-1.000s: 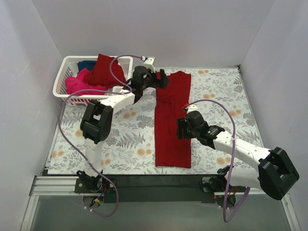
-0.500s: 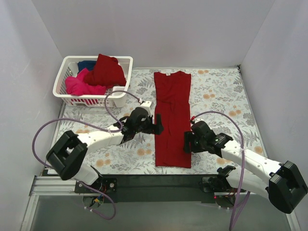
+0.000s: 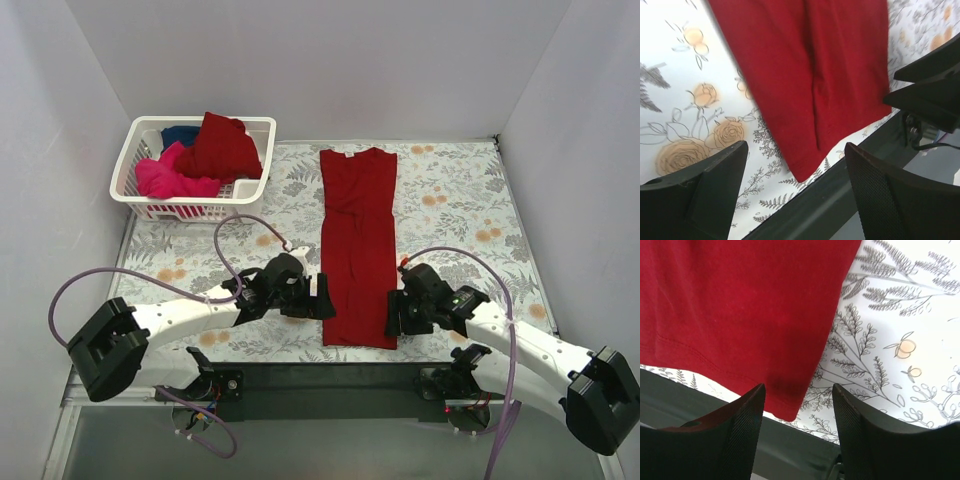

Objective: Fold and stack the t-shirts
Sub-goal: Fold the tshirt

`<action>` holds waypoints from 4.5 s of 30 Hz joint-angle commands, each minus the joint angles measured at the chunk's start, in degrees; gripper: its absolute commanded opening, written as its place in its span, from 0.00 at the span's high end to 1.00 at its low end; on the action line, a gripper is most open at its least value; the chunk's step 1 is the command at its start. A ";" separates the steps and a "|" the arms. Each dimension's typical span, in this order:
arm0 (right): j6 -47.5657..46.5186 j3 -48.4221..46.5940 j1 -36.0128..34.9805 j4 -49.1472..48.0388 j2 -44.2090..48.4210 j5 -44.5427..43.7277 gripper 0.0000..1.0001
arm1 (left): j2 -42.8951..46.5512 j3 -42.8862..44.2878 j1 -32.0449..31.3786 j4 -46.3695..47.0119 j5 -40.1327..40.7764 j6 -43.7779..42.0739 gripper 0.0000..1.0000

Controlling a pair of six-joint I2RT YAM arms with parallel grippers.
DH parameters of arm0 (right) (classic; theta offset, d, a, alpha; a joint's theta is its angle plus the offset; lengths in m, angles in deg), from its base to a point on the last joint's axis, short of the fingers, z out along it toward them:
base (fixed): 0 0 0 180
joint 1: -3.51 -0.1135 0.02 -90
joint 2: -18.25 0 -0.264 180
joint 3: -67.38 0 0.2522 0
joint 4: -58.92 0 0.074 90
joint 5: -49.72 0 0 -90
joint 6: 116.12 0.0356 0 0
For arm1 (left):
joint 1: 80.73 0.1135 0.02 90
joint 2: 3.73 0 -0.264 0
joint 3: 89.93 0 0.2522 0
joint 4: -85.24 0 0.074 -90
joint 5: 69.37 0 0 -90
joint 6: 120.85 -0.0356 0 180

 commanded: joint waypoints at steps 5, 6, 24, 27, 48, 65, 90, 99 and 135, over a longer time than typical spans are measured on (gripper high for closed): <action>5.42 2.29 -2.71 0.82 2.41 0.88 0.51 | -2.37 -2.77 -4.24 -1.60 -0.47 3.59 0.29; 6.03 2.64 -3.15 0.47 2.58 0.79 0.51 | -2.37 -2.86 -4.32 -1.60 -0.21 3.94 0.29; 10.52 3.43 -9.83 -2.43 0.30 -3.43 0.58 | -5.88 -4.00 -9.25 2.88 -1.43 7.81 0.44; 10.78 3.43 -10.27 -2.43 0.21 -3.69 0.63 | -5.88 -4.26 -9.69 2.97 -1.26 7.90 0.52; 0.77 -1.92 -11.15 2.31 -3.21 -0.46 0.99 | -7.02 -5.14 -10.39 6.04 -6.87 1.67 1.00; -2.93 -11.49 -11.59 7.41 -3.39 0.19 0.99 | 1.39 -5.58 -10.83 8.06 -4.62 4.54 1.00; -13.64 -23.54 -4.31 -8.93 -16.47 -28.48 0.99 | -12.29 2.84 4.37 29.86 10.26 -6.07 1.00; -19.27 -28.29 2.99 -14.03 -22.11 -25.41 0.99 | -21.17 11.55 10.17 30.48 7.89 -10.90 1.00; -24.55 -42.80 12.14 -20.36 -35.83 -22.88 0.52 | -26.46 20.98 15.12 31.61 14.47 -14.94 0.08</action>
